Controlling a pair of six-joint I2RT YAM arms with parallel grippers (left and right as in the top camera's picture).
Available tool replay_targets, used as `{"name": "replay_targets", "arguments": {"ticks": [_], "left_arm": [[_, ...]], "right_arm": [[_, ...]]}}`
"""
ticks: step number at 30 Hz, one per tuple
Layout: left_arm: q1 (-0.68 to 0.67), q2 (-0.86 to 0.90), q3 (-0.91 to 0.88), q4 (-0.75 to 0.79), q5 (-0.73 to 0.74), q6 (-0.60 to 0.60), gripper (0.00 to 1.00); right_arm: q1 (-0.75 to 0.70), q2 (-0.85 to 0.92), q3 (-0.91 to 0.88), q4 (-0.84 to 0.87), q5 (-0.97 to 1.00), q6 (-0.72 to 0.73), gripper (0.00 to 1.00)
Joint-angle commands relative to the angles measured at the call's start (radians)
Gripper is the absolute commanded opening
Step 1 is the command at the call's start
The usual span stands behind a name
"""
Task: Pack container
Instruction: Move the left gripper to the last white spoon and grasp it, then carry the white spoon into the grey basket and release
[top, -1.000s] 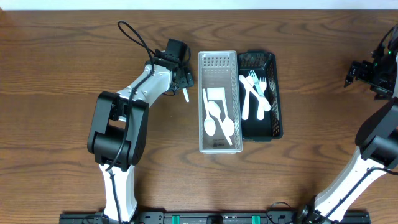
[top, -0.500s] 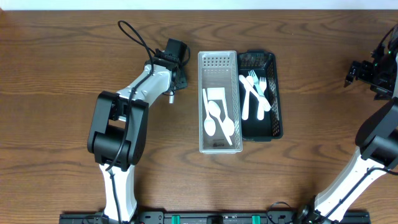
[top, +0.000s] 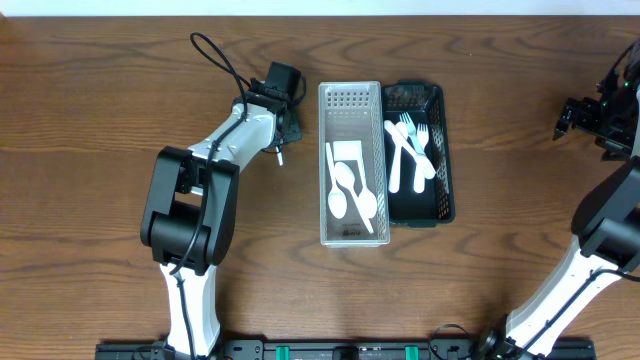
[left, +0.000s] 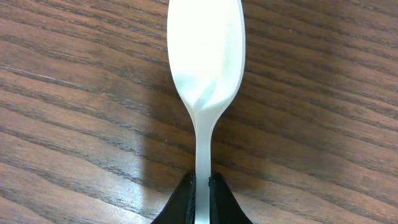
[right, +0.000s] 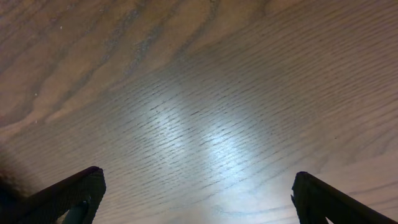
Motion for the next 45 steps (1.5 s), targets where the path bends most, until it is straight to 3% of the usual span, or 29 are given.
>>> {"name": "replay_targets", "arguments": {"ticks": [1, 13, 18, 28, 29, 31, 32, 33, 35, 36, 38, 45], "left_arm": [[0.004, 0.018, 0.006, -0.003, 0.006, 0.049, 0.06], [-0.021, -0.303, 0.081, -0.106, 0.020, 0.125, 0.06], [-0.094, -0.464, 0.081, -0.182, 0.175, 0.113, 0.05], [-0.312, -0.480, 0.071, -0.312, 0.209, 0.053, 0.08], [-0.321, -0.477, 0.071, -0.314, 0.209, 0.053, 0.17], [-0.326, -0.475, 0.071, -0.315, 0.209, 0.053, 0.23], [-0.325, -0.475, 0.071, -0.315, 0.209, 0.053, 0.34], [-0.322, -0.475, 0.071, -0.314, 0.209, 0.053, 0.53], [-0.311, -0.475, 0.071, -0.311, 0.209, 0.053, 0.57], [-0.307, -0.475, 0.071, -0.311, 0.210, 0.053, 0.65], [-0.298, -0.475, 0.071, -0.307, 0.209, 0.054, 0.98], [-0.222, -0.518, 0.097, -0.261, 0.209, 0.158, 0.98]], "right_arm": [[0.003, -0.006, 0.000, -0.001, 0.000, -0.014, 0.99], [0.003, -0.006, 0.000, -0.001, 0.000, -0.014, 0.99], [0.003, -0.006, 0.000, -0.001, 0.000, -0.014, 0.99], [0.003, -0.006, 0.000, -0.001, 0.000, -0.014, 0.99], [0.003, -0.006, 0.000, -0.001, 0.000, -0.014, 0.99], [0.003, -0.006, 0.000, -0.001, 0.000, -0.014, 0.99], [0.003, -0.006, 0.000, -0.001, 0.000, -0.014, 0.99], [0.003, -0.006, 0.000, -0.001, 0.000, -0.014, 0.99], [0.003, -0.006, 0.000, -0.001, 0.000, -0.014, 0.99], [0.003, -0.006, 0.000, -0.001, 0.000, -0.014, 0.99], [0.003, -0.006, 0.000, -0.001, 0.000, -0.014, 0.99], [0.003, -0.006, 0.000, -0.001, 0.000, -0.014, 0.99]]}}
